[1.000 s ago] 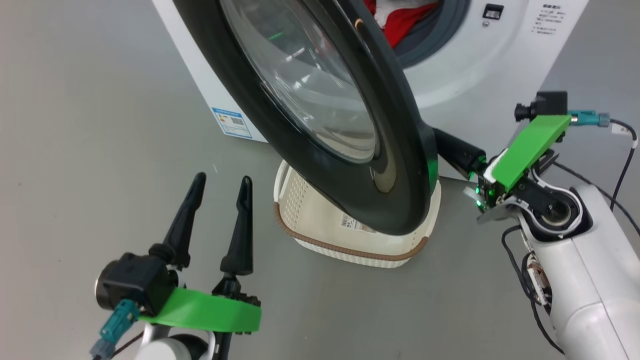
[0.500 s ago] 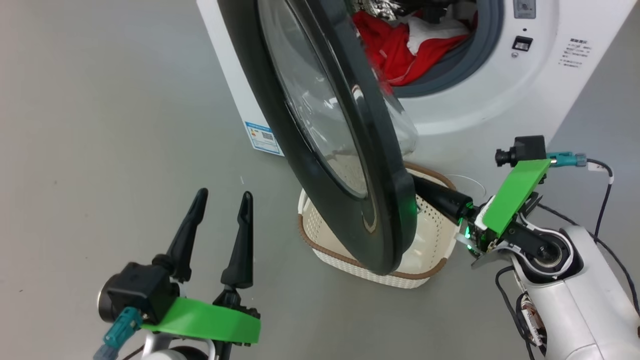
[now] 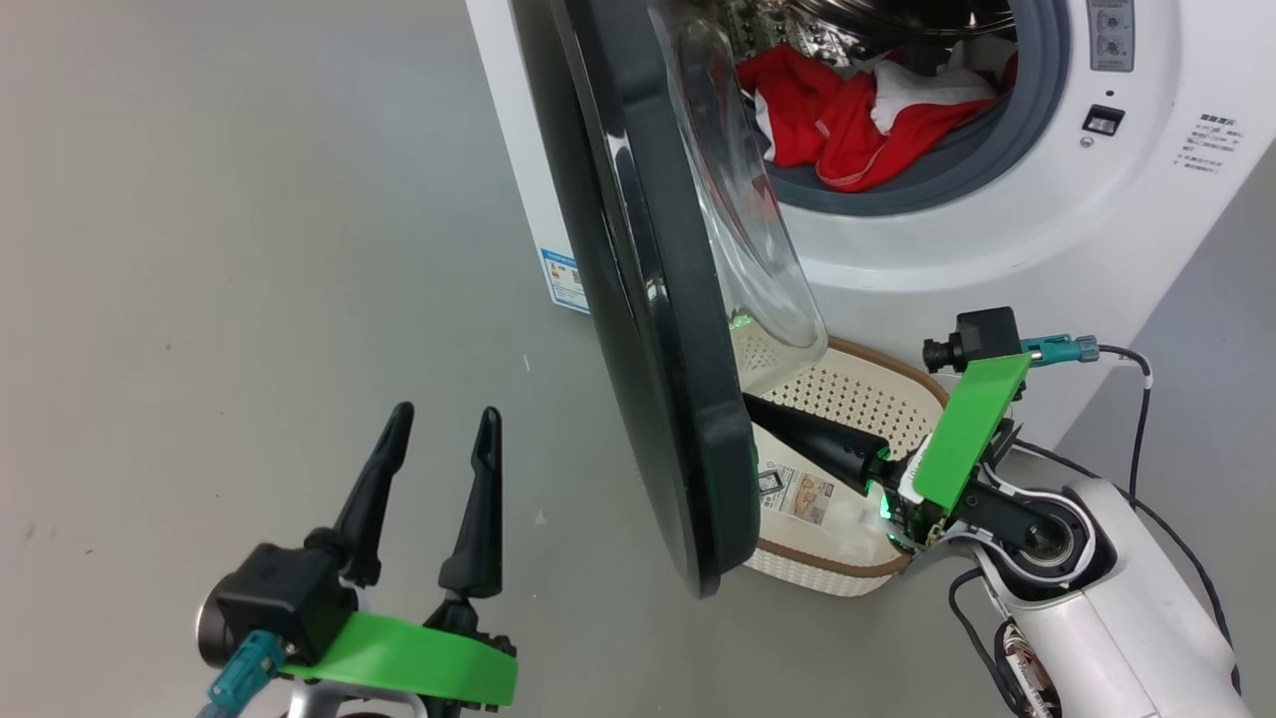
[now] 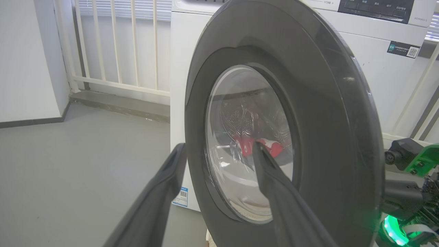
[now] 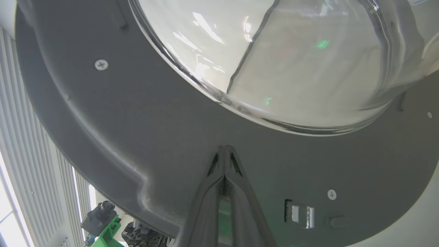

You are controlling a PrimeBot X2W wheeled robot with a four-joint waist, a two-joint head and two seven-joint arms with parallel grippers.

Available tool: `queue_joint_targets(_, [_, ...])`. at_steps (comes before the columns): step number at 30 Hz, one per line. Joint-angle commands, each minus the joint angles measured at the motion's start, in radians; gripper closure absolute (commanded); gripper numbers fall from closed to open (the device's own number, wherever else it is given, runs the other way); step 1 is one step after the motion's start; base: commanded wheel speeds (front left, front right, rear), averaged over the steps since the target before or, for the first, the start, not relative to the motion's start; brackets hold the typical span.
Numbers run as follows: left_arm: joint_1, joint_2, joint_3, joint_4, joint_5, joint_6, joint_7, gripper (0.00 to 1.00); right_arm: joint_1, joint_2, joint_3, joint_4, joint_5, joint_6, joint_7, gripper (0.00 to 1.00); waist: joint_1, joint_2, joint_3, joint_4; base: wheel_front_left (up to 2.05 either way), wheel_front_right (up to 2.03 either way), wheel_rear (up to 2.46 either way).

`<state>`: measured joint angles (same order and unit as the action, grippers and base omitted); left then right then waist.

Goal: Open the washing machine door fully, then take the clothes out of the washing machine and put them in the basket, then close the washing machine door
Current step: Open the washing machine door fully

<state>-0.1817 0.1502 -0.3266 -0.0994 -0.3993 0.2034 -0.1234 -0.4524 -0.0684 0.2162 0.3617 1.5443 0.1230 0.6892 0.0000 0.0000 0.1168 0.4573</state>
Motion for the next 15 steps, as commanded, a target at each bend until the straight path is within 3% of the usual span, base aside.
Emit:
queue_joint_targets(1, [-0.007, 0.021, 0.033, -0.029, -0.007, 0.008, 0.001, 0.00, -0.006, 0.018, 0.030, -0.037, 0.011, 0.008, -0.005, 1.00, 0.0000, 0.0000, 0.000, 0.009, 0.00, 0.00, 0.00])
queue_joint_targets(15, [0.006, 0.023, 0.029, -0.021, -0.019, 0.015, 0.003, 0.00, -0.006, 0.018, 0.102, -0.056, 0.046, 0.008, -0.014, 1.00, 0.0000, 0.0000, -0.008, 0.061, 0.00, 0.00, 0.00])
